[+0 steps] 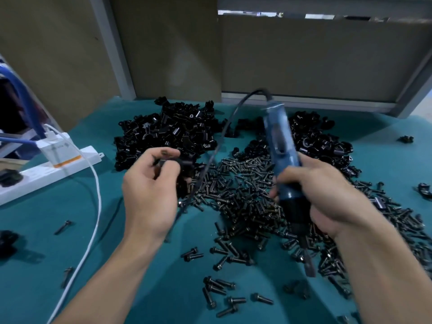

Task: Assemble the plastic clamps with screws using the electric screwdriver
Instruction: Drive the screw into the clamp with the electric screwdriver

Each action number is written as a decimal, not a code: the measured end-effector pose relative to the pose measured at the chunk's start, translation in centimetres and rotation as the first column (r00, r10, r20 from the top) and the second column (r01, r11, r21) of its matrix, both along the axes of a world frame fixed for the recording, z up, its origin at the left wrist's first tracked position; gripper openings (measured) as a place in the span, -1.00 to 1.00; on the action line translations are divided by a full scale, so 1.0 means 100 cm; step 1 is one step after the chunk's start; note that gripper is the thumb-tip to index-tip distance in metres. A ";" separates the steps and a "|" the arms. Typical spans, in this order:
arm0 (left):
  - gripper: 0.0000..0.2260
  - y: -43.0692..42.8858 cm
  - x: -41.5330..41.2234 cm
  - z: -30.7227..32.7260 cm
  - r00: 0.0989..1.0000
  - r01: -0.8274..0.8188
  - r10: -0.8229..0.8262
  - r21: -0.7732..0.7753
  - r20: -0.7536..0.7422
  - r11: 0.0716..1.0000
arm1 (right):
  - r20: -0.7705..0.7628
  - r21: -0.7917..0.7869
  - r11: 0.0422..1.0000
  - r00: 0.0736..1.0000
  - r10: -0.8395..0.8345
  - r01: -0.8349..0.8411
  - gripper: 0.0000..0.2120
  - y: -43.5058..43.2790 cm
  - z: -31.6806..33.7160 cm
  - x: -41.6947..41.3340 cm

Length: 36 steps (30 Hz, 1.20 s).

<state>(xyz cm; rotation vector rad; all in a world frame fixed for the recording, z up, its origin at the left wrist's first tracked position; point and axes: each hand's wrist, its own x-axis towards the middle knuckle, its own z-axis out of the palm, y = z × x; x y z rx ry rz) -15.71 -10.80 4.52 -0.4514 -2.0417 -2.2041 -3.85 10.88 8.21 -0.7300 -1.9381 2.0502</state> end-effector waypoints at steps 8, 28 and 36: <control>-0.82 -0.005 -0.007 -0.010 0.993 0.038 -0.001 -0.301 0.121 0.953 | -0.110 -0.545 0.837 0.985 -0.130 0.050 -0.49 -0.007 -0.017 -0.008; -0.88 0.008 0.017 -0.023 0.955 0.054 -0.259 -0.773 -0.145 0.632 | -0.121 -0.756 0.654 0.985 -0.123 -0.011 -0.43 -0.002 -0.047 -0.007; -0.80 0.009 0.015 -0.024 0.957 0.032 -0.242 -0.777 -0.157 0.628 | -0.141 -0.613 0.781 0.989 0.039 -0.118 -0.55 -0.005 -0.038 0.000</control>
